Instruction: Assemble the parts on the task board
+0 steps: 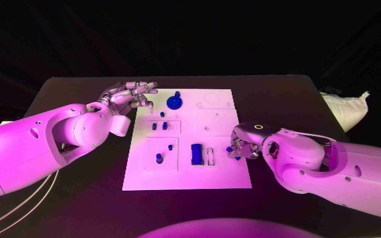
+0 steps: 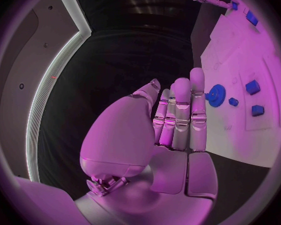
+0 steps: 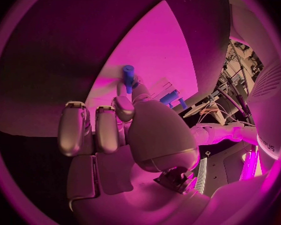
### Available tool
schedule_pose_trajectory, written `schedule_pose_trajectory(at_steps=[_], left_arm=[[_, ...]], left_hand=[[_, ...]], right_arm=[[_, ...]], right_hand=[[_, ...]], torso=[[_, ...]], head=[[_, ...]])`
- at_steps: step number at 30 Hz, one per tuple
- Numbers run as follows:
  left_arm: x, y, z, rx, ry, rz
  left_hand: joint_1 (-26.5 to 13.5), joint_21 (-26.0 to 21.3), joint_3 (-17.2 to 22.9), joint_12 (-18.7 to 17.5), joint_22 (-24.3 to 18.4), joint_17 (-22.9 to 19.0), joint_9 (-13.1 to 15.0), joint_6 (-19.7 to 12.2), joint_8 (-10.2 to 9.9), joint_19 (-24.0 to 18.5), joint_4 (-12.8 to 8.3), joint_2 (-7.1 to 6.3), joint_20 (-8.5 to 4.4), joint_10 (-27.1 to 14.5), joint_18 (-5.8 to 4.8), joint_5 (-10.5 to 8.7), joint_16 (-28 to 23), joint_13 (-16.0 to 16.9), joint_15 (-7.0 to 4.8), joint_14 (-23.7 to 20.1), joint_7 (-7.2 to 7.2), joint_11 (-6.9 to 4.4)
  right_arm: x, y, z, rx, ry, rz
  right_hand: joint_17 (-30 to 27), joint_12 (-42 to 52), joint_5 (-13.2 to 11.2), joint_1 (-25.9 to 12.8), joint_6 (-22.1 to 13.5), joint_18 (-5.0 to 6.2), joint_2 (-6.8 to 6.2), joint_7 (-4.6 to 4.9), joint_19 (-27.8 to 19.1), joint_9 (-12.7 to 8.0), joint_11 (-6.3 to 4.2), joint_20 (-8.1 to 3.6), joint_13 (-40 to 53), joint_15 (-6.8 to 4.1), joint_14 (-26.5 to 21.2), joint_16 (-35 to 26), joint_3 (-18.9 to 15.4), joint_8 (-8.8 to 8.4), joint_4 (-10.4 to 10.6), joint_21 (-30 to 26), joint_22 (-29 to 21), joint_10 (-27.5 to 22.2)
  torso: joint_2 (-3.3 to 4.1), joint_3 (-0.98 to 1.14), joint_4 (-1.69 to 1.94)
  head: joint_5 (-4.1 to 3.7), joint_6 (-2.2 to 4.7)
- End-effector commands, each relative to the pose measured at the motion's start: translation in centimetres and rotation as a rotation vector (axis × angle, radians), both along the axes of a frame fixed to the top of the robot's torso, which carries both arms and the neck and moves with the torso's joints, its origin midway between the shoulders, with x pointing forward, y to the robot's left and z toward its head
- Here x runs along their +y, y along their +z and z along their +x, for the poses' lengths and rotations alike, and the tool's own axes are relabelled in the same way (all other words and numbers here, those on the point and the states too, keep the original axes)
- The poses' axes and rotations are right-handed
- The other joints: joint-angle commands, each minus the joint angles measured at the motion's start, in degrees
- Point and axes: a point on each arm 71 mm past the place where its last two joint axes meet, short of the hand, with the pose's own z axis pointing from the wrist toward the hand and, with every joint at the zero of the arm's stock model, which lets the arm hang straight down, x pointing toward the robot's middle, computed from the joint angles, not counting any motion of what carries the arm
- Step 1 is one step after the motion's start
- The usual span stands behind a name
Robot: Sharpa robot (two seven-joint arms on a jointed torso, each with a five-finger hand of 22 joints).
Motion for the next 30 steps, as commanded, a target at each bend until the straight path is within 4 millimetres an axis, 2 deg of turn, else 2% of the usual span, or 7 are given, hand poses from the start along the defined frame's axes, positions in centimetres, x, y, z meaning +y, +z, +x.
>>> schedule_pose_trajectory(at_steps=[1,4,7,11,17,22,30], left_arm=[[-0.3,0.1,-0.1,-0.008,-0.028,-0.008],[-0.3,0.1,-0.1,-0.009,-0.029,-0.008],[-0.3,0.1,-0.1,-0.009,-0.030,-0.007],[-0.3,0.1,-0.1,-0.009,-0.030,-0.006],[-0.3,0.1,-0.1,-0.009,-0.031,-0.006],[-0.4,0.1,-0.1,-0.009,-0.031,-0.005],[-0.4,0.1,-0.1,-0.010,-0.031,-0.003]], left_hand=[[0.43,-0.28,0.00,0.32,-0.09,-0.09,-0.04,-0.45,0.29,-0.31,-0.26,-0.06,0.28,-0.43,0.62,0.24,-0.25,0.08,0.08,-0.31,-0.03,-0.09],[0.43,-0.28,0.00,0.32,-0.09,-0.09,-0.04,-0.45,0.29,-0.31,-0.26,-0.06,0.28,-0.43,0.62,0.24,-0.25,0.08,0.08,-0.31,-0.03,-0.09],[0.54,-0.31,0.01,0.37,-0.11,-0.11,-0.04,-0.47,0.32,-0.32,-0.33,-0.05,0.27,-0.47,0.62,0.25,-0.25,0.07,0.07,-0.35,-0.03,-0.10],[0.59,-0.32,0.02,0.38,-0.12,-0.12,-0.04,-0.47,0.33,-0.33,-0.36,-0.05,0.27,-0.48,0.62,0.25,-0.25,0.07,0.07,-0.36,-0.03,-0.10],[0.59,-0.32,0.02,0.38,-0.12,-0.12,-0.04,-0.47,0.33,-0.33,-0.36,-0.05,0.27,-0.48,0.62,0.25,-0.25,0.07,0.07,-0.36,-0.03,-0.10],[0.70,-0.34,0.05,0.43,-0.13,-0.13,-0.04,-0.49,0.36,-0.33,-0.43,-0.02,0.27,-0.50,0.63,0.27,-0.25,0.07,0.06,-0.38,-0.04,-0.10],[0.74,-0.35,0.07,0.45,-0.14,-0.14,-0.04,-0.48,0.38,-0.34,-0.45,0.02,0.26,-0.52,0.63,0.27,-0.25,0.07,0.06,-0.40,-0.04,-0.10]], right_arm=[[-0.4,-1.6,-0.7,0.073,0.015,-0.090],[-0.3,-1.4,-0.6,0.057,0.004,-0.060],[-0.1,-1.1,-0.7,0.041,-0.021,0.019],[0.0,-0.7,-0.8,0.043,-0.050,0.109],[0.0,-0.3,-0.9,0.053,-0.098,0.232],[0.2,0.0,-1.0,0.060,-0.126,0.314],[0.3,-0.1,-1.0,0.100,-0.160,0.356]], right_hand=[[0.12,-0.57,1.29,2.93,0.27,0.60,0.71,-0.30,-0.05,-0.33,-0.74,-0.46,-0.15,-0.62,2.92,-0.10,2.12,-0.46,-1.27,-0.24,0.04,-0.17],[0.52,-0.49,2.17,5.30,0.46,0.51,1.58,-0.37,0.20,-0.33,-0.90,-0.67,-0.03,-0.74,3.01,0.13,5.28,-0.70,-3.04,-0.06,0.43,-0.08],[0.51,-0.94,-1.19,4.54,0.00,0.49,1.86,-0.13,0.19,-0.40,-0.54,-0.52,-0.26,-0.46,3.00,0.03,9.16,-1.47,-3.51,-0.11,0.36,0.01],[0.55,-1.09,-2.40,3.24,-0.21,0.52,1.67,0.06,0.16,-0.42,-0.39,-0.40,-0.28,-0.38,3.00,-0.01,12.53,-2.00,-3.40,-0.16,0.31,0.08],[0.91,-0.81,-1.52,-1.50,0.00,0.48,-1.46,0.29,0.27,-0.17,-0.31,-0.10,0.12,-0.24,3.11,0.10,22.11,-2.89,-2.76,-0.10,0.51,0.47],[1.28,0.15,-2.09,-7.39,0.58,0.46,-4.71,0.18,0.45,-0.10,-0.35,-0.08,0.86,-0.23,3.22,0.35,23.96,-3.22,1.18,0.03,0.77,1.04],[1.55,0.65,-3.02,-9.26,1.06,0.42,-6.01,0.23,0.63,0.05,-0.26,-0.16,1.28,-0.18,3.28,0.53,25.33,-3.34,2.85,0.18,1.07,1.29]], torso=[[0.00,0.03,-0.04],[-0.03,0.04,0.02],[-0.02,0.05,0.06],[-0.03,0.03,0.06],[-0.01,0.01,0.03],[0.02,0.01,0.06],[0.02,-0.06,0.09]], head=[[0.00,0.01],[-0.02,0.03],[-0.03,0.06],[0.00,0.09],[0.05,0.07],[0.09,0.04],[0.26,-0.19]])
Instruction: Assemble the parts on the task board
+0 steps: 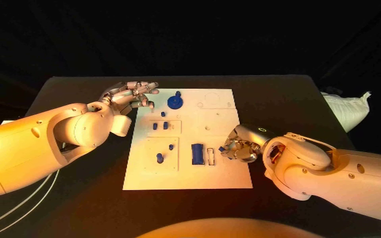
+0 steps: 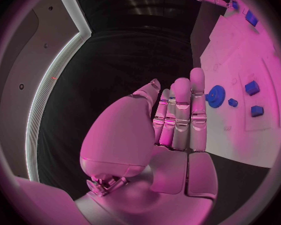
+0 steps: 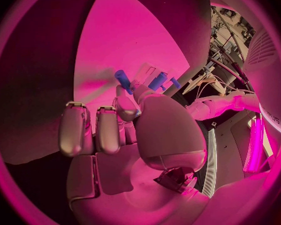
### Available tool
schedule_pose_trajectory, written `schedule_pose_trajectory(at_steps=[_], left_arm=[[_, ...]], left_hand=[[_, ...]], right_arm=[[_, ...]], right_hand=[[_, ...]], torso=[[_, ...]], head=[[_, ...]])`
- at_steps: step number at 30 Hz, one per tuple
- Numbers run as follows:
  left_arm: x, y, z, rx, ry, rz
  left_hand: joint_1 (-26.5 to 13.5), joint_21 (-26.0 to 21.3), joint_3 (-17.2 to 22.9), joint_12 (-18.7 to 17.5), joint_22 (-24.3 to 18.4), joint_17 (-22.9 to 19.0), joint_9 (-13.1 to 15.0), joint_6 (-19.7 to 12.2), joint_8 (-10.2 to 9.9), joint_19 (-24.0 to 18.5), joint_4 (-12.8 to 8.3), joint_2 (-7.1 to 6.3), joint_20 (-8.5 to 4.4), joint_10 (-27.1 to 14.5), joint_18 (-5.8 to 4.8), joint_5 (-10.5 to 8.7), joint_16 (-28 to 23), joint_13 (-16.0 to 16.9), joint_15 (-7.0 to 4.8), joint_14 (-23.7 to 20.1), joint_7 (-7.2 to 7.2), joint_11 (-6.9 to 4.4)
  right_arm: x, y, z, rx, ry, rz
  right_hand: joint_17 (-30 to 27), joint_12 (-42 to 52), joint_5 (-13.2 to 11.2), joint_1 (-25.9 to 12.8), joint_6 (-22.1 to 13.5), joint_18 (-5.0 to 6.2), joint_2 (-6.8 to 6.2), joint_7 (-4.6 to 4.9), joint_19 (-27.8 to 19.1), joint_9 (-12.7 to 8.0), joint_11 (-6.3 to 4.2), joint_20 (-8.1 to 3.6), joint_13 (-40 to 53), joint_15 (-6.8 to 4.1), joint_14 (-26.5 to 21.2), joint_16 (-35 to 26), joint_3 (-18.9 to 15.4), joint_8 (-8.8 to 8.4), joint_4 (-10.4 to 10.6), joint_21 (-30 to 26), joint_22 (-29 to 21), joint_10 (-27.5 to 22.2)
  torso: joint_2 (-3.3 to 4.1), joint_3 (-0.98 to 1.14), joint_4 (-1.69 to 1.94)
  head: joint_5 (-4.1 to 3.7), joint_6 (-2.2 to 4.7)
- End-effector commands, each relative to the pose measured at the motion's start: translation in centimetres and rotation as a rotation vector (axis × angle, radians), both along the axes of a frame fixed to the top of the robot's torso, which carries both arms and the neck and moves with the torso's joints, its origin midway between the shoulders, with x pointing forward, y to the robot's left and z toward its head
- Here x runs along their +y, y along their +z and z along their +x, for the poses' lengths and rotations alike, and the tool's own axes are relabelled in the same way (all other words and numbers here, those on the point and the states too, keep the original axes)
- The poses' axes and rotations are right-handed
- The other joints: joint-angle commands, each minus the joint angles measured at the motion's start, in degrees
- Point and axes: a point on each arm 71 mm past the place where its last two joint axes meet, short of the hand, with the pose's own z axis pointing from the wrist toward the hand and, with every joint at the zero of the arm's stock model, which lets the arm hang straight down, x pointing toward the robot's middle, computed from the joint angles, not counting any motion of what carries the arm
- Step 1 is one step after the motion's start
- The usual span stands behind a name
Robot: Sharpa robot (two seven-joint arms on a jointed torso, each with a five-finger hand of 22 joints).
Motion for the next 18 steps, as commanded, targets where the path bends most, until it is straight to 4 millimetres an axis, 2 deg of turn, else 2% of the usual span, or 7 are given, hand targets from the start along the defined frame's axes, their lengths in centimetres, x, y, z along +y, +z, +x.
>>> schedule_pose_trajectory(at_steps=[1,9,11,15,18], left_arm=[[-0.2,0.1,-0.1,-0.008,-0.020,-0.006],[-0.5,0.2,-0.2,-0.019,-0.034,0.005],[-0.5,0.2,-0.2,-0.020,-0.036,0.007],[-0.5,0.2,-0.2,-0.021,-0.037,0.008],[-0.5,0.2,-0.2,-0.021,-0.036,0.010]], left_hand=[[0.74,-0.35,-0.09,0.23,-0.08,-0.08,-0.04,-0.48,0.39,-0.13,-0.30,0.02,0.06,-0.31,0.63,0.27,-0.25,0.09,0.06,-0.40,-0.04,0.10],[0.82,-0.38,-0.04,0.29,-0.10,-0.11,0.00,-0.32,0.54,-0.13,-0.30,0.18,0.05,-0.36,0.63,0.28,-0.24,0.08,0.05,-0.43,-0.09,0.09],[0.84,-0.39,-0.02,0.33,-0.11,-0.12,0.01,-0.24,0.61,-0.13,-0.30,0.24,0.05,-0.38,0.63,0.28,-0.24,0.07,0.05,-0.44,-0.11,0.08],[0.84,-0.39,-0.02,0.33,-0.11,-0.12,0.01,-0.24,0.61,-0.13,-0.30,0.24,0.05,-0.38,0.63,0.28,-0.24,0.07,0.05,-0.44,-0.11,0.08],[0.84,-0.39,-0.02,0.33,-0.11,-0.12,0.01,-0.24,0.61,-0.13,-0.30,0.24,0.05,-0.38,0.63,0.28,-0.24,0.07,0.05,-0.44,-0.11,0.08]], right_arm=[[0.1,-0.1,0.0,0.033,-0.028,0.058],[0.6,-0.3,0.1,0.055,-0.050,0.072],[0.8,-0.4,0.1,0.064,-0.052,0.081],[1.3,-0.5,0.2,0.078,-0.052,0.099],[1.6,-0.6,0.3,0.081,-0.052,0.109]], right_hand=[[0.18,0.29,-0.25,-0.79,0.28,0.41,-0.03,0.03,0.35,-0.06,0.23,0.14,0.14,0.35,3.21,0.35,0.05,-0.19,0.44,0.19,0.12,0.39],[0.42,0.17,0.78,-1.37,0.93,0.33,-0.55,-0.19,0.62,0.16,0.05,0.07,0.07,0.23,3.27,0.52,0.50,-0.01,0.94,0.43,0.58,0.59],[0.55,0.38,1.03,-1.74,1.06,0.30,-0.72,-0.22,0.69,0.22,0.03,0.04,0.22,0.20,3.30,0.62,0.53,0.01,1.23,0.49,0.69,0.73],[0.86,0.70,3.68,-2.73,1.52,0.24,-1.18,-0.40,0.88,0.51,-0.11,-0.08,0.49,0.07,3.37,0.87,0.46,0.18,1.95,0.68,1.03,1.06],[0.92,0.77,4.31,-2.92,1.56,0.22,-1.29,-0.42,0.93,0.59,-0.13,-0.11,0.56,0.05,3.38,0.91,0.40,0.18,2.08,0.73,1.13,1.12]], torso=[[0.00,-0.04,-0.08],[0.04,0.03,-0.10],[-0.03,-0.05,-0.05],[-0.01,-0.05,0.02],[0.04,0.02,-0.03]], head=[[0.17,-0.08],[0.24,-0.17],[0.18,-0.20],[0.09,-0.16],[0.30,-0.15]])
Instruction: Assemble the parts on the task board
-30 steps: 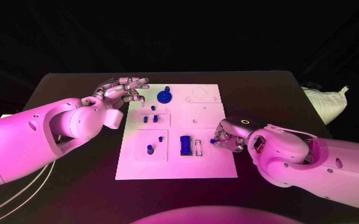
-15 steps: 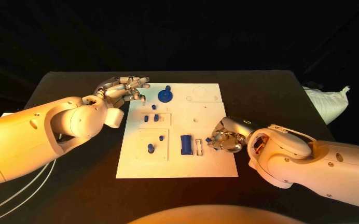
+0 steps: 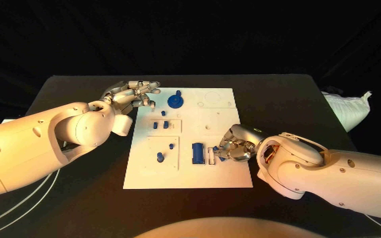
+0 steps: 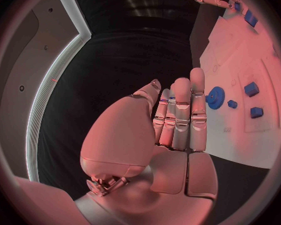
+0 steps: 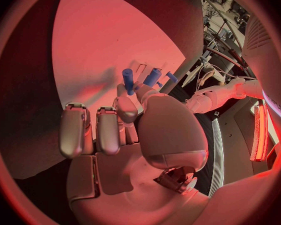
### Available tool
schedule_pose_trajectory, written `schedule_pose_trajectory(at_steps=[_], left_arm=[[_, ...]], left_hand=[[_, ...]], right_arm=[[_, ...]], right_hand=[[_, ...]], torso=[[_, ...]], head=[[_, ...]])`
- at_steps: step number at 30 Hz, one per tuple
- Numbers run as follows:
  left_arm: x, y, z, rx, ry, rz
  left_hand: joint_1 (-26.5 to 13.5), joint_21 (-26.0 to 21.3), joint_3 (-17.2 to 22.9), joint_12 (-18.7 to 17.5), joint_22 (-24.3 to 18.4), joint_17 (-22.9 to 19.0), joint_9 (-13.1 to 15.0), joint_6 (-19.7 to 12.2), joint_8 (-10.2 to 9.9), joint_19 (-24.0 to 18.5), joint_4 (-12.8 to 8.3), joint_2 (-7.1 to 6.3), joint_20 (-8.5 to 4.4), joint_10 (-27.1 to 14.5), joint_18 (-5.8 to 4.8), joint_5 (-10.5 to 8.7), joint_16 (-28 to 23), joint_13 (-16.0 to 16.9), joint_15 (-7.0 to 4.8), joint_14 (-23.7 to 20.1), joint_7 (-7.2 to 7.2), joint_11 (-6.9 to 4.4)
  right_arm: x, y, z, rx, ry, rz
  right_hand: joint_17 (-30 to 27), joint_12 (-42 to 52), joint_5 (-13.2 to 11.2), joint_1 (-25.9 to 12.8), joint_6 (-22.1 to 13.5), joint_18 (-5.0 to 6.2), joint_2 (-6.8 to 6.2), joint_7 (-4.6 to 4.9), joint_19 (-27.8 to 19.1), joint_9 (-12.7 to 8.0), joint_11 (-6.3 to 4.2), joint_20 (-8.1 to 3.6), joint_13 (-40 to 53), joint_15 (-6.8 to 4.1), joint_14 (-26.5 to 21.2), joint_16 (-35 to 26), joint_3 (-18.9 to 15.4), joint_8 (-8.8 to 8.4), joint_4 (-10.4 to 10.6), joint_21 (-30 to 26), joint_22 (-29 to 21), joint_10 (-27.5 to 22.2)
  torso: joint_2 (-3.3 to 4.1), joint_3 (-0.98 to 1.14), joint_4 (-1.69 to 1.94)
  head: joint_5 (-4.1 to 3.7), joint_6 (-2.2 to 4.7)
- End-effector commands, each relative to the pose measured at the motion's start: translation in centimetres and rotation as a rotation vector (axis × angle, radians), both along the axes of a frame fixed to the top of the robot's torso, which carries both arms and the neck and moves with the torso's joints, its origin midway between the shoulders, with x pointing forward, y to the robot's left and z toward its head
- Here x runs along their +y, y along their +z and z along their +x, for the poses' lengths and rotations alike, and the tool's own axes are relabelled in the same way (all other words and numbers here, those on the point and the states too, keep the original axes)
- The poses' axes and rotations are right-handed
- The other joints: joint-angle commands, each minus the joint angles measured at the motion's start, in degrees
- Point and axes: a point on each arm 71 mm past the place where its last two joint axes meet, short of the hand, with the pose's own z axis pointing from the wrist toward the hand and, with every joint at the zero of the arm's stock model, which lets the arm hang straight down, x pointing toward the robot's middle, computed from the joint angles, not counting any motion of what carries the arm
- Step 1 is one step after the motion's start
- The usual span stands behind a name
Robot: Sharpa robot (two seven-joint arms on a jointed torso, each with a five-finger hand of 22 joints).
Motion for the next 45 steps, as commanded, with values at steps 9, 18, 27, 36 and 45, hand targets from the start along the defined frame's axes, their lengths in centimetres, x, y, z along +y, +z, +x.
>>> schedule_pose_trajectory(at_steps=[9,18,27,36,45], left_arm=[[-0.3,0.1,-0.1,-0.007,-0.022,0.002],[-0.3,0.0,-0.1,-0.003,-0.030,0.007],[-0.3,0.0,-0.2,0.000,-0.034,0.008],[-0.3,0.0,-0.2,-0.001,-0.038,0.011],[-0.3,0.0,-0.2,-0.001,-0.037,0.012]], left_hand=[[0.58,-0.41,0.00,0.37,-0.07,-0.08,0.02,-0.17,0.35,-0.13,-0.31,0.01,0.05,-0.40,0.63,0.29,-0.23,0.08,0.04,-0.45,-0.12,0.06],[0.65,-0.42,0.02,0.40,-0.08,-0.09,0.02,-0.15,0.39,-0.13,-0.35,0.04,0.04,-0.42,0.64,0.29,-0.22,0.07,0.03,-0.46,-0.13,0.05],[0.67,-0.42,0.03,0.41,-0.08,-0.09,0.02,-0.15,0.40,-0.12,-0.36,0.05,0.04,-0.43,0.64,0.29,-0.22,0.07,0.03,-0.46,-0.14,0.05],[0.70,-0.42,0.03,0.42,-0.08,-0.10,0.02,-0.16,0.41,-0.12,-0.39,0.03,0.03,-0.45,0.64,0.29,-0.21,0.07,0.02,-0.47,-0.13,0.05],[0.70,-0.42,0.03,0.42,-0.08,-0.10,0.02,-0.16,0.41,-0.12,-0.39,0.03,0.03,-0.45,0.64,0.29,-0.21,0.07,0.02,-0.47,-0.13,0.05]], right_arm=[[0.8,-0.5,0.1,0.054,0.009,0.033],[1.3,-0.8,0.1,0.070,0.024,0.020],[1.3,-0.8,0.2,0.055,0.016,0.009],[1.5,-0.6,0.1,0.050,0.024,0.015],[1.5,-0.5,-0.1,0.049,0.031,0.014]], right_hand=[[0.36,0.81,1.65,-0.97,0.57,0.15,-0.04,-0.05,0.55,0.33,0.10,-0.05,0.42,0.01,3.43,0.57,-0.22,0.44,0.62,0.41,0.38,0.65],[1.15,2.66,4.90,-1.74,1.09,-0.04,-0.08,-0.31,1.02,0.94,-0.09,-0.19,1.76,-0.15,3.56,1.18,-1.13,0.84,1.01,0.88,1.32,1.40],[2.04,5.38,6.80,-3.29,1.69,-0.33,0.37,-0.65,1.77,1.69,-0.39,-0.43,3.68,-0.40,3.76,1.93,-2.25,1.49,2.22,1.66,2.76,2.47],[2.38,7.09,11.51,-5.91,1.97,-0.43,-0.40,-0.87,1.96,2.65,-0.58,-0.61,5.10,-0.57,3.77,2.23,-5.82,2.20,4.19,1.98,3.30,3.06],[2.73,7.94,13.72,-6.81,2.10,-0.46,-0.55,-1.05,2.01,3.30,-0.73,-0.75,5.89,-0.71,3.81,2.52,-9.22,2.64,5.32,2.12,3.55,3.41]], torso=[[-0.04,-0.05,-0.08],[0.02,0.02,-0.04],[0.00,0.07,-0.10],[-0.04,0.06,-0.05],[-0.03,0.04,-0.08]], head=[[0.26,0.03],[0.26,-0.12],[0.40,-0.12],[0.48,-0.27],[0.58,-0.40]])
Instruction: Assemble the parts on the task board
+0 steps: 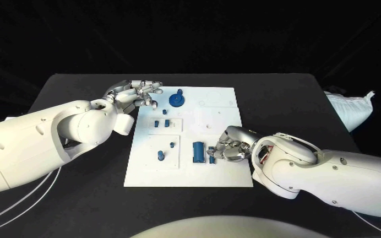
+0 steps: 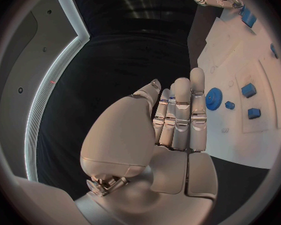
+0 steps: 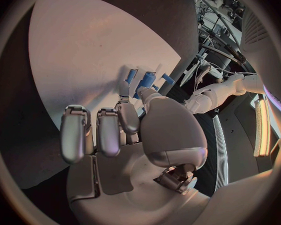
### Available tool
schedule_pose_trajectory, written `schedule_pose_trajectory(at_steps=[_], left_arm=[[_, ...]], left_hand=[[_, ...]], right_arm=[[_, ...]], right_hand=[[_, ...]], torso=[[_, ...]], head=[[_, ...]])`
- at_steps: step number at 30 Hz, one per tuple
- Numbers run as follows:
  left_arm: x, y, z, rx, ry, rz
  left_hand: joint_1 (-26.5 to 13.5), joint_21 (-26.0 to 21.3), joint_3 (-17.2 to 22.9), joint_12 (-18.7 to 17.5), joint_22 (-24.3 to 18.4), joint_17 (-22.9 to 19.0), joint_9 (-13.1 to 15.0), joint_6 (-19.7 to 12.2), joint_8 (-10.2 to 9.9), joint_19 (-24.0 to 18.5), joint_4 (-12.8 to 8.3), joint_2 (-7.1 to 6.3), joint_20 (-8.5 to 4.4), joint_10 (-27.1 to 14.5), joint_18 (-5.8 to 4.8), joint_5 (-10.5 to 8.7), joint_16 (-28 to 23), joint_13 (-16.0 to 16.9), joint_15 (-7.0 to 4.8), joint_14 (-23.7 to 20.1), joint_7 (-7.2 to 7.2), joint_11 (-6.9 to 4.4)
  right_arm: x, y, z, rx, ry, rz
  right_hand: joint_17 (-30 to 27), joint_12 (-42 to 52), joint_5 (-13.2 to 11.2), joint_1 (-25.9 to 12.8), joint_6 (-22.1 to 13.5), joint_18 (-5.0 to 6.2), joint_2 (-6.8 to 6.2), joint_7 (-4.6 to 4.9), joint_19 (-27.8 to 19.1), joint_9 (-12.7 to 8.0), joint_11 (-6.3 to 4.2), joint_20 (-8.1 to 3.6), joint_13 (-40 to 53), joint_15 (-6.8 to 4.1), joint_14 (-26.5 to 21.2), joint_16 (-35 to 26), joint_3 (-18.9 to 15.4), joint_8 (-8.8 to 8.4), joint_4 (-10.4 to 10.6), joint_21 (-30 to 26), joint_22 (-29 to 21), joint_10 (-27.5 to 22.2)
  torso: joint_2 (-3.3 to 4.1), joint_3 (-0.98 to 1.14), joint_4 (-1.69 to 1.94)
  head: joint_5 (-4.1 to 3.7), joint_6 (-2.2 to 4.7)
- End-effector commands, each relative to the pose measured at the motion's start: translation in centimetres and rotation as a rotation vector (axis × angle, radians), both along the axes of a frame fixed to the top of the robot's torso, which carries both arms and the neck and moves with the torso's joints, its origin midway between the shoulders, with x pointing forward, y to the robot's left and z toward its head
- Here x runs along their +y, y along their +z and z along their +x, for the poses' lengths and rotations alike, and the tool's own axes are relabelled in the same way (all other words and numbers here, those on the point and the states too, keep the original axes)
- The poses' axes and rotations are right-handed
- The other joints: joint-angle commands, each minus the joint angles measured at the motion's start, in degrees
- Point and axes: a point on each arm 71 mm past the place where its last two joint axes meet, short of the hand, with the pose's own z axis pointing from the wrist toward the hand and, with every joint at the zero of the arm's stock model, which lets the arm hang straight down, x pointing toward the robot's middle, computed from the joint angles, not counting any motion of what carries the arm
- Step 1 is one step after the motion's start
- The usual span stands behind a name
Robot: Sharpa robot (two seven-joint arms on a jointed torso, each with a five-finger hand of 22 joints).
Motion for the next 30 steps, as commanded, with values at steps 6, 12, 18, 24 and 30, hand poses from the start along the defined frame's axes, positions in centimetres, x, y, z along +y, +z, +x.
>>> schedule_pose_trajectory(at_steps=[6,12,18,24,30], left_arm=[[-0.1,0.1,-0.1,-0.006,-0.019,-0.005],[-0.1,0.1,0.0,-0.006,-0.017,-0.005],[-0.1,0.1,0.1,-0.009,-0.013,-0.005],[-0.1,0.1,0.4,-0.015,0.007,-0.023],[0.1,0.0,1.0,-0.028,0.069,-0.061]], left_hand=[[0.70,-0.19,0.03,0.21,-0.10,-0.06,0.02,-0.16,0.22,-0.12,-0.39,0.03,0.03,-0.46,0.64,0.29,-0.21,0.07,0.02,-0.47,-0.13,0.05],[0.70,-0.19,0.03,0.21,-0.10,-0.06,0.02,-0.16,0.22,-0.12,-0.39,0.03,0.03,-0.46,0.64,0.29,-0.21,0.07,0.02,-0.47,-0.13,0.05],[0.70,-0.19,0.03,0.21,-0.10,-0.06,0.02,-0.16,0.22,-0.12,-0.39,0.03,0.03,-0.46,0.64,0.29,-0.21,0.07,0.02,-0.47,-0.13,0.05],[0.29,-0.28,-0.28,0.39,-0.16,-0.15,-0.02,-0.26,0.32,-0.14,-0.13,-0.10,0.06,-0.58,0.61,0.20,-0.20,0.05,0.08,-0.56,-0.06,0.13],[-0.54,-2.50,-1.64,1.19,-1.43,-1.55,-0.08,-0.55,0.79,-2.65,0.59,-0.50,0.41,-0.85,0.56,0.20,-2.79,0.01,0.40,-3.96,-0.14,0.23]], right_arm=[[-0.1,0.1,-0.2,-0.013,0.022,-0.016],[-0.7,0.4,-0.1,-0.041,0.013,0.005],[-2.1,1.1,0.7,-0.012,-0.056,0.125],[-4.4,2.1,3.6,0.108,-0.187,0.421],[-6.4,3.4,7.6,0.065,-0.287,0.732]], right_hand=[[1.94,0.36,-0.17,-0.33,0.38,-0.46,-0.13,-0.04,0.46,0.35,-0.05,-0.07,0.26,-0.33,3.76,0.21,-2.10,0.36,0.29,0.35,0.11,0.44],[0.95,-1.45,-2.04,2.35,-0.36,-0.26,0.44,0.11,-0.10,0.59,0.05,-0.08,-0.65,-0.29,3.54,-0.55,-3.32,0.21,-1.08,-0.10,-0.77,-0.24],[-1.69,-7.57,-1.57,5.98,-3.71,0.39,0.48,1.49,-2.01,0.06,1.13,0.53,-4.12,0.55,2.94,-2.75,-4.45,-1.66,-2.90,-1.89,-3.95,-2.95],[-6.87,-16.37,-2.79,10.35,-7.58,1.65,1.81,3.17,-5.44,-0.89,2.49,1.50,-9.45,1.63,1.70,-7.25,-4.09,-3.99,-5.46,-5.52,-10.08,-7.10],[-26.29,-35.65,-6.88,13.73,-9.90,5.36,2.88,4.83,-16.15,-1.78,3.75,2.73,-22.73,2.99,-4.31,-26.48,-3.65,-5.13,-8.18,-19.65,-30.08,-16.10]], torso=[[-0.04,-0.02,-0.01],[-0.09,0.00,0.02],[-0.24,-0.06,0.03],[-0.73,-0.35,0.21],[-1.95,-0.67,0.31]], head=[[0.00,-0.03],[-0.02,0.06],[-0.41,0.56],[-1.01,1.61],[-1.46,3.01]])
